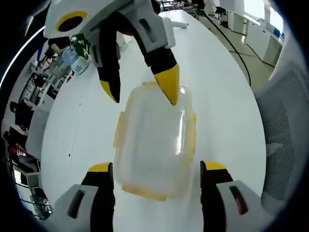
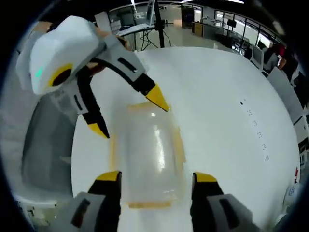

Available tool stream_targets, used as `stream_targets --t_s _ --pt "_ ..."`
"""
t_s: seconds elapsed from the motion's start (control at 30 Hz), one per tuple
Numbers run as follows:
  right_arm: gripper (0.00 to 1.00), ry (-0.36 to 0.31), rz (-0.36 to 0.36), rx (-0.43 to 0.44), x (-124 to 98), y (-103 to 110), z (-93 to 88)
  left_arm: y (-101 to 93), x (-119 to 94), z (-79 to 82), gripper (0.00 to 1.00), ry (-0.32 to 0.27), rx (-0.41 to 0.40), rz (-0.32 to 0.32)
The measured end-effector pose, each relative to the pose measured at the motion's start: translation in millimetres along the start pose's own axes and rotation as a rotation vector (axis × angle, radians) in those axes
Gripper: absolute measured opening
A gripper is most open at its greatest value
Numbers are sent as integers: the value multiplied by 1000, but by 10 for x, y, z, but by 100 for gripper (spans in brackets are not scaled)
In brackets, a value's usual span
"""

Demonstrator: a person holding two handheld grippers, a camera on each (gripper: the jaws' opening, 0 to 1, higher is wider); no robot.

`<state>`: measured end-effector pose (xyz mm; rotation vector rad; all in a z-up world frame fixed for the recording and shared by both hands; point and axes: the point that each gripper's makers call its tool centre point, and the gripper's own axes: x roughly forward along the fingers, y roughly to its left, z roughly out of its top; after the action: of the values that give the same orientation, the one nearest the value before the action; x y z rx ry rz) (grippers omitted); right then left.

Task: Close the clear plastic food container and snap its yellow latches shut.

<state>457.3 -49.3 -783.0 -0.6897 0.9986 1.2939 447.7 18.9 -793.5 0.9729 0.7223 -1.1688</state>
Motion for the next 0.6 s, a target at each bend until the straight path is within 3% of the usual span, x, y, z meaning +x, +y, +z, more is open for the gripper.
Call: stream_targets --t_s 0.27,0.6 --pt "66 9 -28 -36 27 73 -77 102 83 -91 75 31 13 -10" --pt "75 24 -81 -71 109 107 -143 64 197 -117 77 56 58 -41"
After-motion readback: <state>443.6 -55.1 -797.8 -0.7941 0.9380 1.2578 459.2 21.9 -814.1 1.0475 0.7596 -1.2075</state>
